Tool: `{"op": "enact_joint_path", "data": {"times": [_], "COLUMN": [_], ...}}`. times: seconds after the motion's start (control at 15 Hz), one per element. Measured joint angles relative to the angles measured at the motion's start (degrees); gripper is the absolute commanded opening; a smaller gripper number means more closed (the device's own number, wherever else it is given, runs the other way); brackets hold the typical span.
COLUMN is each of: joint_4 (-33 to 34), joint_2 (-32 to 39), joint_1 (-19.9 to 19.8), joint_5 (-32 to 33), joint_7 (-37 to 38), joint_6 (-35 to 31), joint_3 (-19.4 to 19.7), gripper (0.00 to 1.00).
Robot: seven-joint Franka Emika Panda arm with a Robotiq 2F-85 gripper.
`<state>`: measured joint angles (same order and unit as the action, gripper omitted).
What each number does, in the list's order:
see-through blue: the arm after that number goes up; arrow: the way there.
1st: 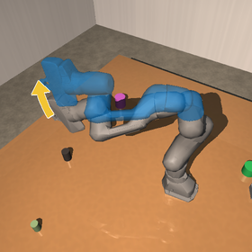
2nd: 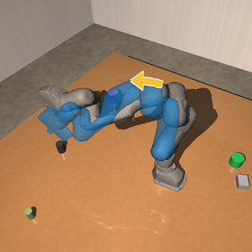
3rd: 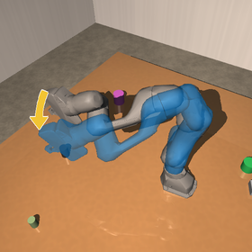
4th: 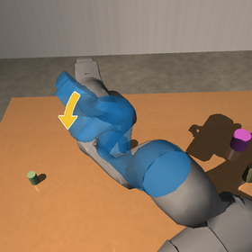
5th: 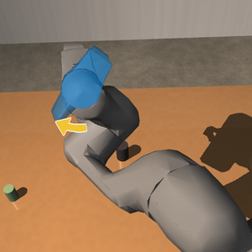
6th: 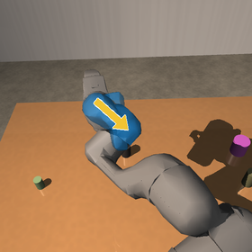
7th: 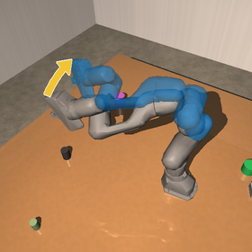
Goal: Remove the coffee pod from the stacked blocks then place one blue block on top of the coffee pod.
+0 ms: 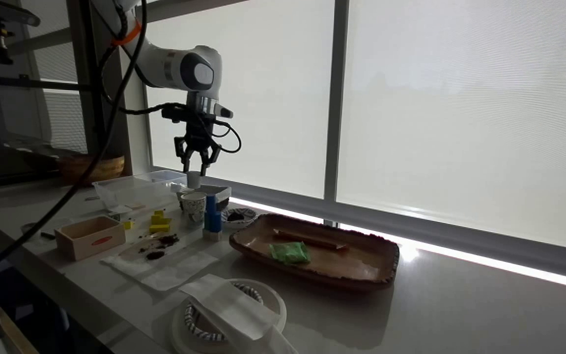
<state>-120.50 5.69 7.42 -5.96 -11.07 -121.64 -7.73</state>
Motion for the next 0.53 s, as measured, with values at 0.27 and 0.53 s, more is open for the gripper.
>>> {"op": "enact_joint_path", "data": {"times": [0.27, 0.53], "joint_4": [-7.8, -16.1], "joint_2": [-4.9, -5.2], "joint_1": [-0.1, -0.1], "joint_5": [-1.3, -1.5], "joint_7": [-0.9, 1.1], "joint_6": [4.6, -2.3], "joint_3": [0.1, 0.1], "gripper": [0.29, 0.29]}}
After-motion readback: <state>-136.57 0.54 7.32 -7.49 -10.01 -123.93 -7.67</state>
